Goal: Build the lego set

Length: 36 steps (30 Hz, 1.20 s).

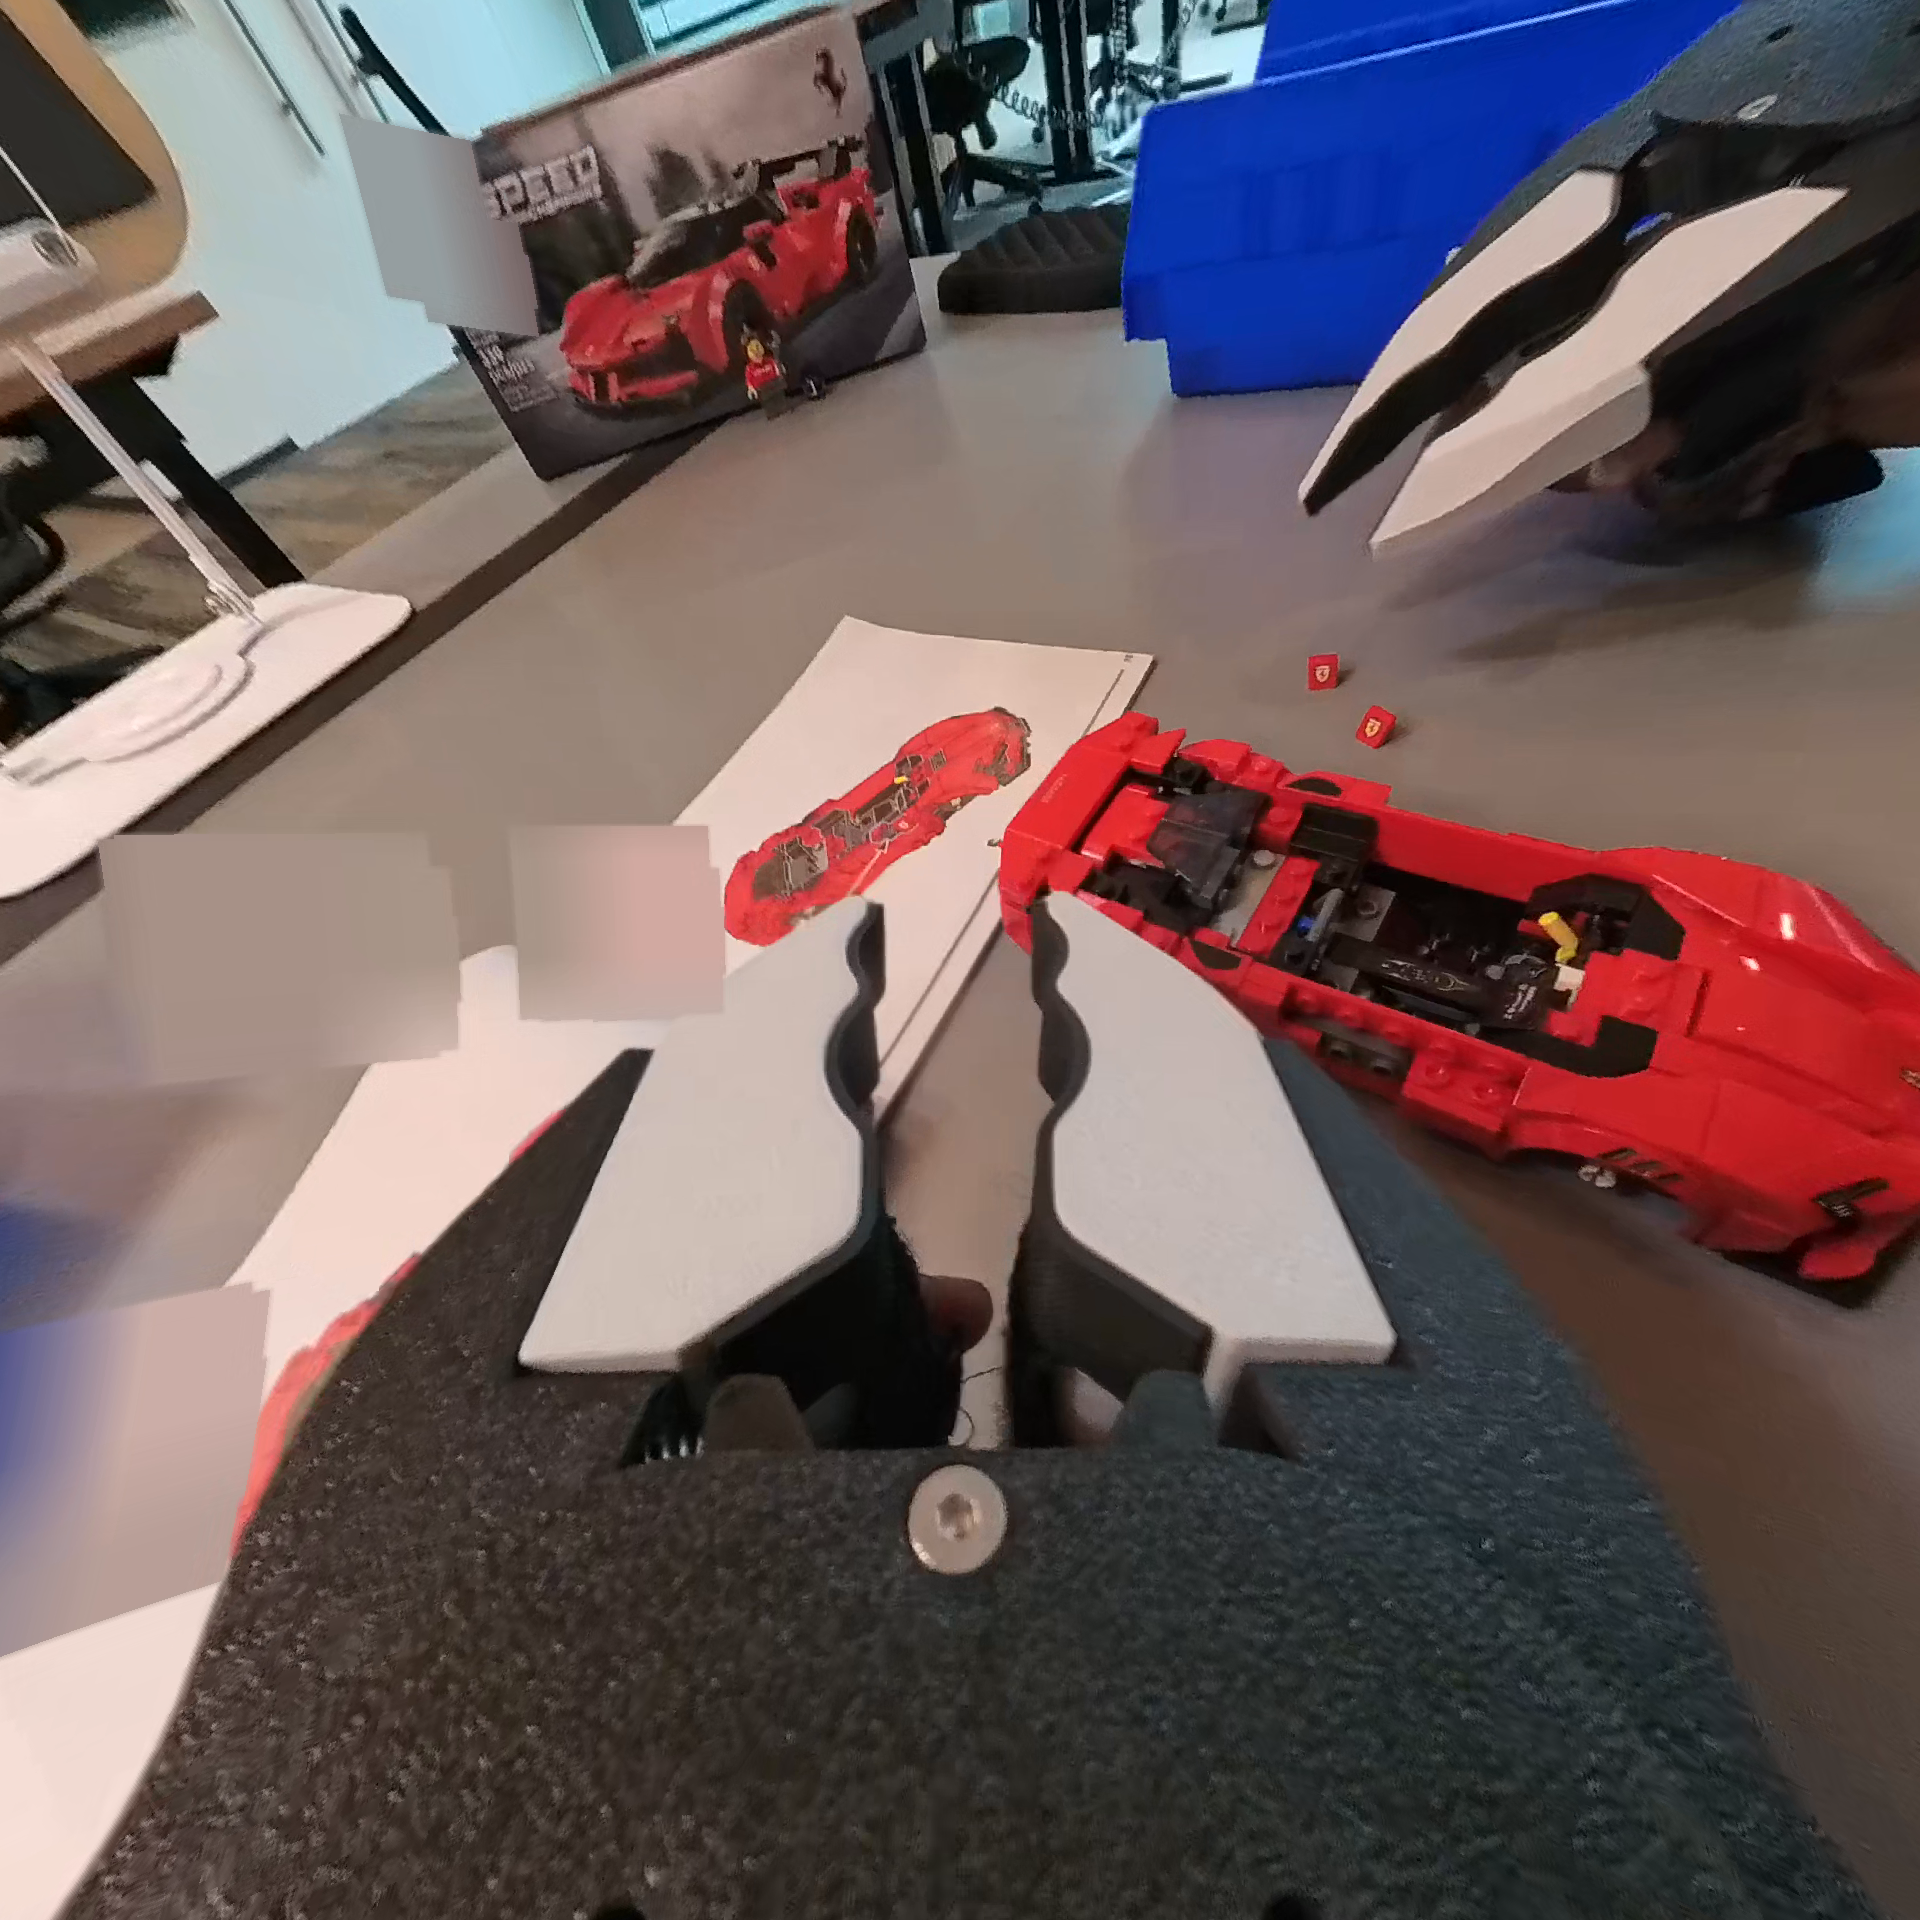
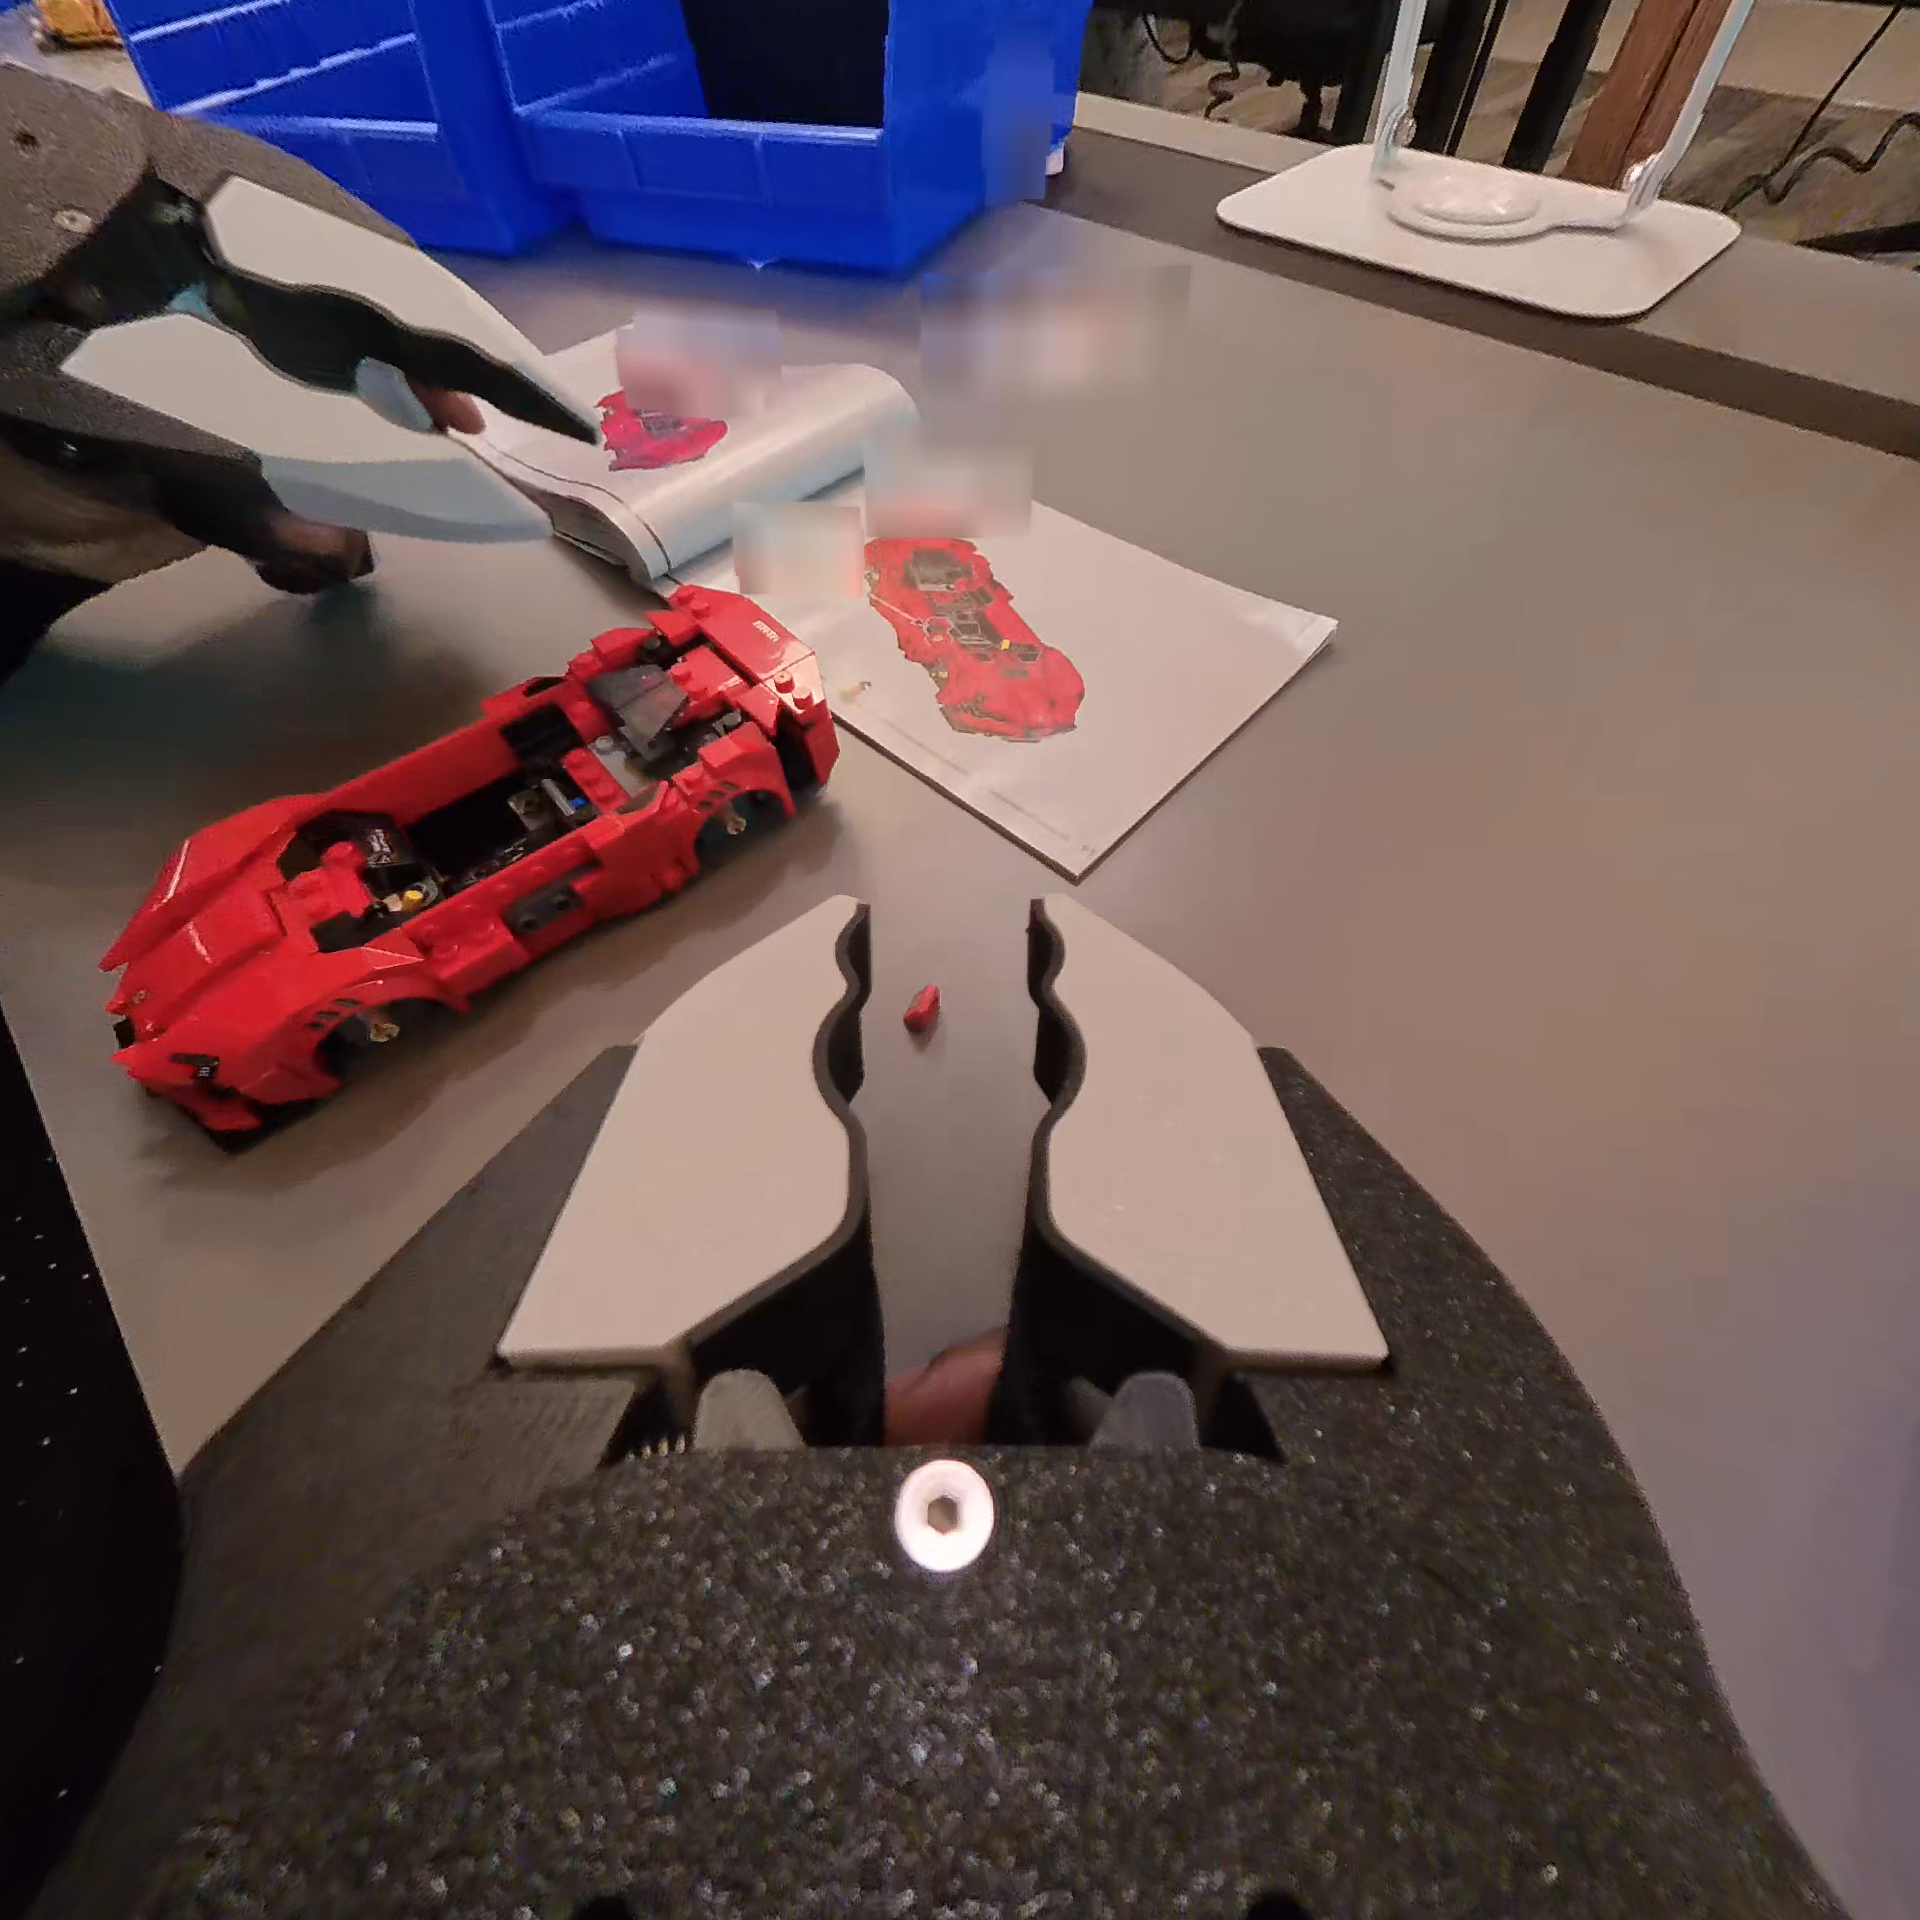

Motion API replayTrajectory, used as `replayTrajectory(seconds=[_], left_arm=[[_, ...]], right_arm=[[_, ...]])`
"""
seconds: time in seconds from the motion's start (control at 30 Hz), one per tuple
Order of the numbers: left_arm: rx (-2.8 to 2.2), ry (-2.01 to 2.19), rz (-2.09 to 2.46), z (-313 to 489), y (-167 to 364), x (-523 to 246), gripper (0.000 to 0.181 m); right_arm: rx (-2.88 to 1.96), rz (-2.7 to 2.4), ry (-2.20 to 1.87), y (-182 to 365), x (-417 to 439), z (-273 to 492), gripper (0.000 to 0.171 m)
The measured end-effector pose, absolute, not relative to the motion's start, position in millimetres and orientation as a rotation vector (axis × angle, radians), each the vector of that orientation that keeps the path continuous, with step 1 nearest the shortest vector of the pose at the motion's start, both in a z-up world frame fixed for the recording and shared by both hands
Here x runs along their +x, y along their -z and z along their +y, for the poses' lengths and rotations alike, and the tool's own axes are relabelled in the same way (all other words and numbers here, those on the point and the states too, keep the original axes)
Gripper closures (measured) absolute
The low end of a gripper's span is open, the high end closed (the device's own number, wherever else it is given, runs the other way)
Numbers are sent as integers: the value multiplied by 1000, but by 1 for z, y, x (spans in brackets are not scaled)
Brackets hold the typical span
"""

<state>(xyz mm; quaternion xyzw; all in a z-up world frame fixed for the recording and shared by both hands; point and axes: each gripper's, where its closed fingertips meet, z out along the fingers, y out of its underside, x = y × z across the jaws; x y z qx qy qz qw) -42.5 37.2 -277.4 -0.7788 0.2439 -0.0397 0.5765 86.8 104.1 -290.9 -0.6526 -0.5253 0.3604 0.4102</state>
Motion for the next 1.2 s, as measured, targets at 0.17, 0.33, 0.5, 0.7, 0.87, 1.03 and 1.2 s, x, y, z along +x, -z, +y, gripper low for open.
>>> replayTrajectory(seconds=[0.17, 0.33, 0.5, 0.7, 0.87, 1.03, 1.2], left_arm=[[-1845, 117, 531, 39, 279, -46, 141], [-1860, 130, 536, 39, 281, -45, 141], [-1852, 187, 490, 39, 278, -48, 158], [-1846, 210, 482, 38, 277, -48, 181], [-1872, 223, 502, 38, 281, -46, 181], [-1881, 209, 508, 39, 282, -46, 155], [-1870, 232, 508, 39, 281, -45, 181]], right_arm=[[-1640, -1293, -931, 288, 88, 106, 131], [-1607, -1176, -986, 275, 94, 113, 130], [-1554, -1132, -970, 268, 98, 115, 138], [-1439, -1191, -826, 266, 94, 108, 171], [-1453, -1230, -713, 273, 89, 110, 171], [-1521, -1299, -698, 285, 84, 110, 150], [-1534, -1289, -739, 284, 85, 110, 171]])
